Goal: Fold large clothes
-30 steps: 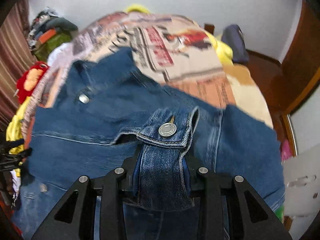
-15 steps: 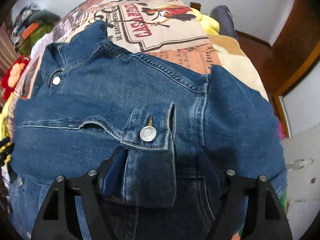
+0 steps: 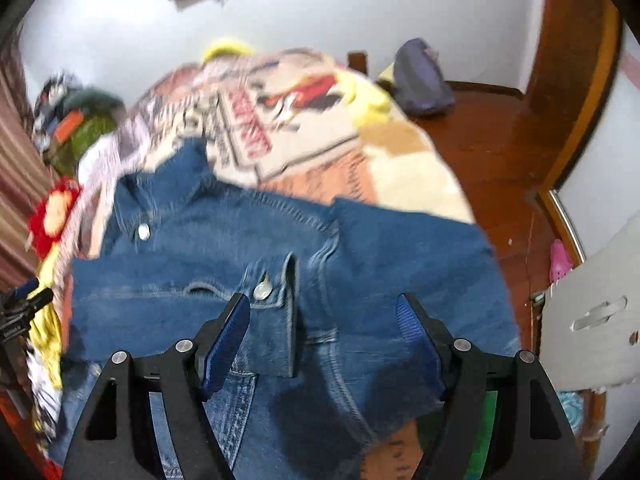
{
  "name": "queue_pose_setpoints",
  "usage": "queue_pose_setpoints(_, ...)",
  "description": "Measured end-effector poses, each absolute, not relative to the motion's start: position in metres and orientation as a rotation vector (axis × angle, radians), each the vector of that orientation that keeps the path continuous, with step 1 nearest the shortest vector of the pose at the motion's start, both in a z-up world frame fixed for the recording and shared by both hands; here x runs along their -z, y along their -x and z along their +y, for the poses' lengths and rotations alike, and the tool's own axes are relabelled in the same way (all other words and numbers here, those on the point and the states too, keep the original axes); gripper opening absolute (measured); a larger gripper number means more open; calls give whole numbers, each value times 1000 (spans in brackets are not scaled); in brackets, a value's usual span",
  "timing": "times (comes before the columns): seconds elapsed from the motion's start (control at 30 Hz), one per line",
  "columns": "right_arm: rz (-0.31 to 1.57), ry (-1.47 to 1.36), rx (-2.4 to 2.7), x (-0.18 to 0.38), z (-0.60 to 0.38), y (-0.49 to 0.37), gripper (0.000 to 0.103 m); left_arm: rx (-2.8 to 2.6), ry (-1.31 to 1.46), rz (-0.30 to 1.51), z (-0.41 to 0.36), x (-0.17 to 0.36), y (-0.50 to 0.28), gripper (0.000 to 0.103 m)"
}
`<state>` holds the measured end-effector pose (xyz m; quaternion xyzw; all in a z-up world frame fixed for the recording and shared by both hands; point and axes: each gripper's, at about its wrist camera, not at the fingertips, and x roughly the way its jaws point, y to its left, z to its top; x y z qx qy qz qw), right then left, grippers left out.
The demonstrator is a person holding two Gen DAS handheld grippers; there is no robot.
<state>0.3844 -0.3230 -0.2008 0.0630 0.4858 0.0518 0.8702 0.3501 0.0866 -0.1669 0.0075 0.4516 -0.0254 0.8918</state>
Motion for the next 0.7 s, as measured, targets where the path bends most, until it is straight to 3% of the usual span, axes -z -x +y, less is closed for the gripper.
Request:
queue_pose_setpoints(0.3, 969, -271, 42, 190, -409, -363, 75, 173, -87, 863, 18, 149, -377, 96)
queue_pose_setpoints(0.7, 1133, -706, 185, 282, -513, -355, 75, 252, -85, 1045, -33, 215, -399, 96)
